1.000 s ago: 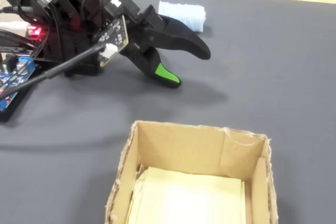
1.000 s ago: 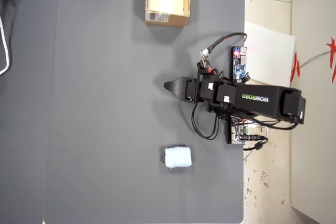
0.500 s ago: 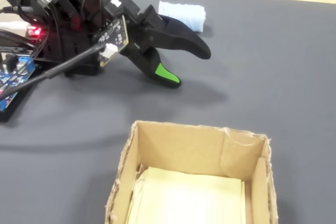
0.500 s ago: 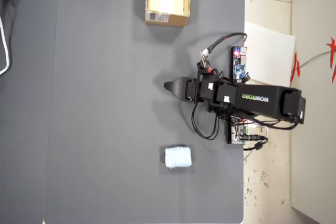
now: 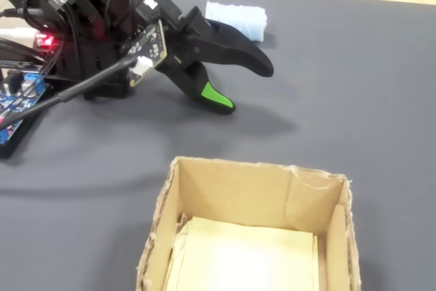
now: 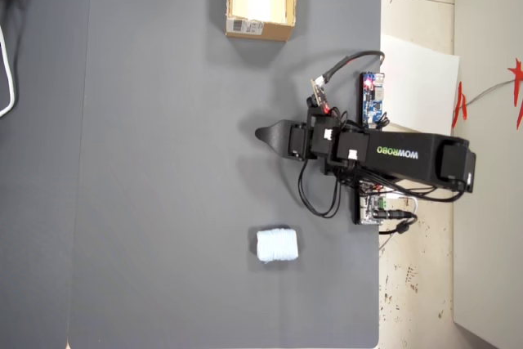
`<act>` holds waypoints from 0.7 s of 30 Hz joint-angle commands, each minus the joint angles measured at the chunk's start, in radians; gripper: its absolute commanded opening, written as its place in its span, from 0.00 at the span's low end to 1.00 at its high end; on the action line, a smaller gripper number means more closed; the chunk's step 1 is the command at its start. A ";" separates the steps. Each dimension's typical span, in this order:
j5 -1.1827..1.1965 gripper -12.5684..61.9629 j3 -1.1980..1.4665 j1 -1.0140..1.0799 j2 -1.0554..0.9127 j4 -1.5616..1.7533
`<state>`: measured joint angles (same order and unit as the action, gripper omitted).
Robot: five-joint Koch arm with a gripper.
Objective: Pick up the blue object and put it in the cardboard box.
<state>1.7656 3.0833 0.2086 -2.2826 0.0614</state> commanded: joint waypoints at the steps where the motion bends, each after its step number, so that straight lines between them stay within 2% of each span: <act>1: 0.021 0.62 0.035 -0.005 -0.086 -0.114; 11: 0.038 0.62 0.035 -0.029 -0.086 -0.091; 21: 0.164 0.62 -0.066 -0.041 -0.086 -0.129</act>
<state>1.8669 3.0265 0.1795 -2.2826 -0.0015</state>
